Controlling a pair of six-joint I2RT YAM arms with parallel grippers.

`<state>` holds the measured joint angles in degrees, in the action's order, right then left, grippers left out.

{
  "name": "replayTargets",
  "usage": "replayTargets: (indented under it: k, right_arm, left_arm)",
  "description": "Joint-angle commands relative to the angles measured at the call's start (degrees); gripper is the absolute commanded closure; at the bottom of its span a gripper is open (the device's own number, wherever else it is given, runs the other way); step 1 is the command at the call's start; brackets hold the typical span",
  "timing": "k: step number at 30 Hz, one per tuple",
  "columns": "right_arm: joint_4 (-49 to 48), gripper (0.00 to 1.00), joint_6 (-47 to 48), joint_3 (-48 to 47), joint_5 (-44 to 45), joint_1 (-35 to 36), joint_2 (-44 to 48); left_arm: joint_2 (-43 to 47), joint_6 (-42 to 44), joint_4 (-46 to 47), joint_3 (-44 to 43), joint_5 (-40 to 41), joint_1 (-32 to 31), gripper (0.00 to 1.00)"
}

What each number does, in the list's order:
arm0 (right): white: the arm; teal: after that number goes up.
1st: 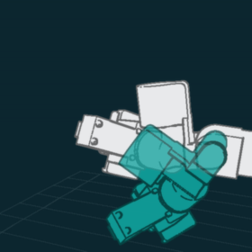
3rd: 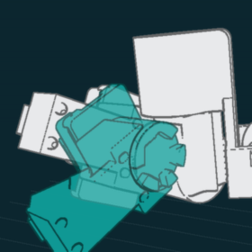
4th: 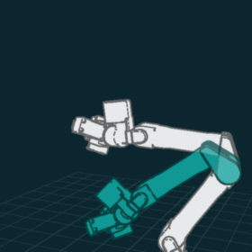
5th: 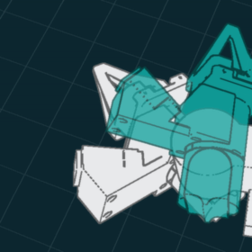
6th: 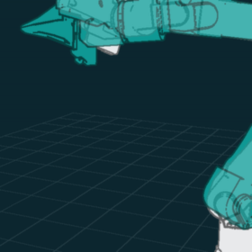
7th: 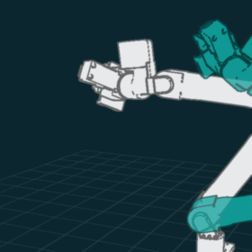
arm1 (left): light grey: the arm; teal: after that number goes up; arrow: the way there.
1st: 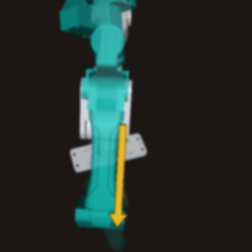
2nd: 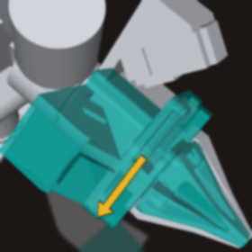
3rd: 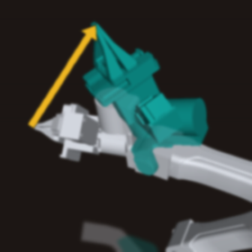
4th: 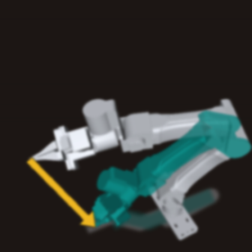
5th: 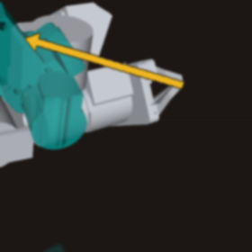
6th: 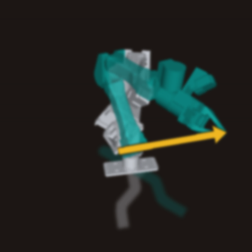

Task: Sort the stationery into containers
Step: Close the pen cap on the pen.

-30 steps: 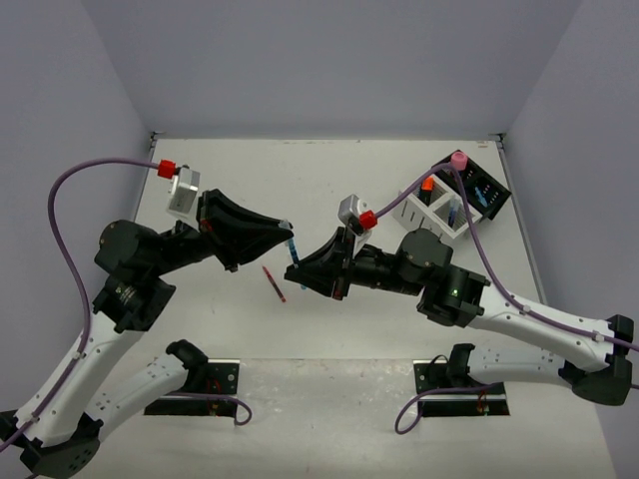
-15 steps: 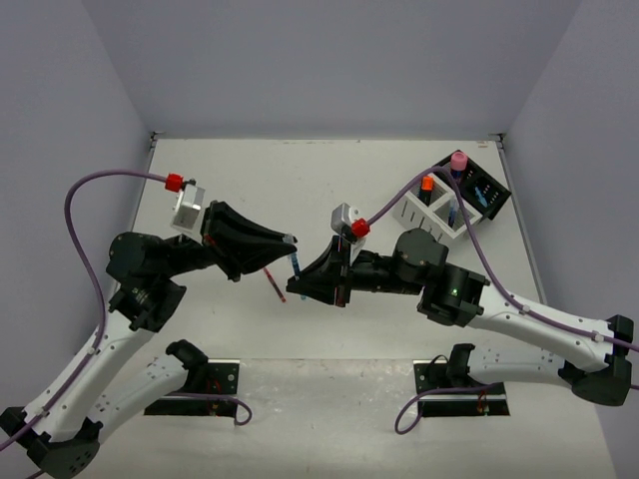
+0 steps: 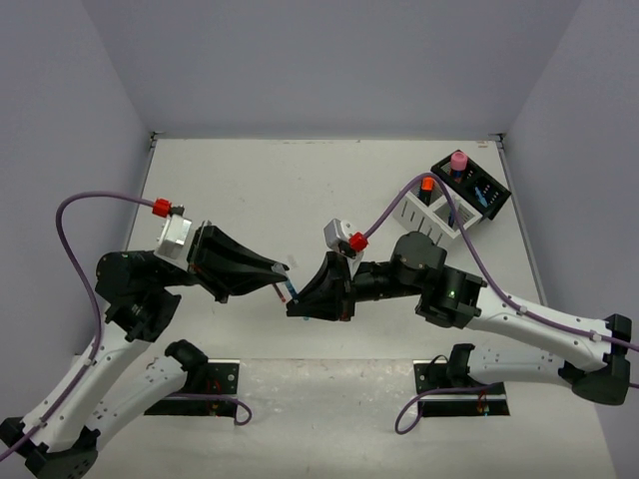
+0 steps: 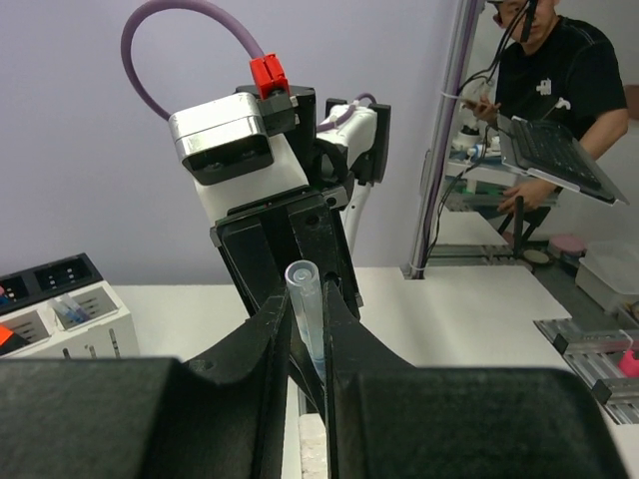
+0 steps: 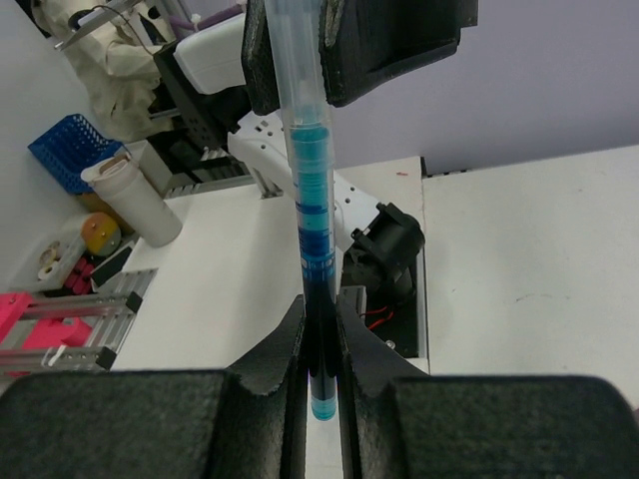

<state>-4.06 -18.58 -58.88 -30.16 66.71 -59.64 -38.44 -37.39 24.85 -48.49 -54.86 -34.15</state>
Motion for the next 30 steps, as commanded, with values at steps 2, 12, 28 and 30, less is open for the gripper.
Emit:
replayTargets:
  k: [2,12,28,30]
  right_arm:
    - [-14.2,1.00,-4.1,-3.2,4.4,0.0,0.7]
    - [-12.4,1.00,-4.6,-6.1,-1.5,0.0,-3.7]
    - [-4.6,1.00,2.8,-4.6,4.2,0.0,-4.1]
    - [-4.3,1.00,3.0,-4.1,4.7,0.0,-3.6]
  left_arm:
    - [2.2,0.7,-2.1,3.1,-7.4,-0.1,1.00]
    - [6.4,6.7,-15.8,-2.0,-0.2,-0.1,0.99]
    - [4.4,14.6,-26.5,-11.9,18.7,-0.1,0.00]
    - [4.3,13.8,-25.2,-12.0,18.1,-0.1,0.00]
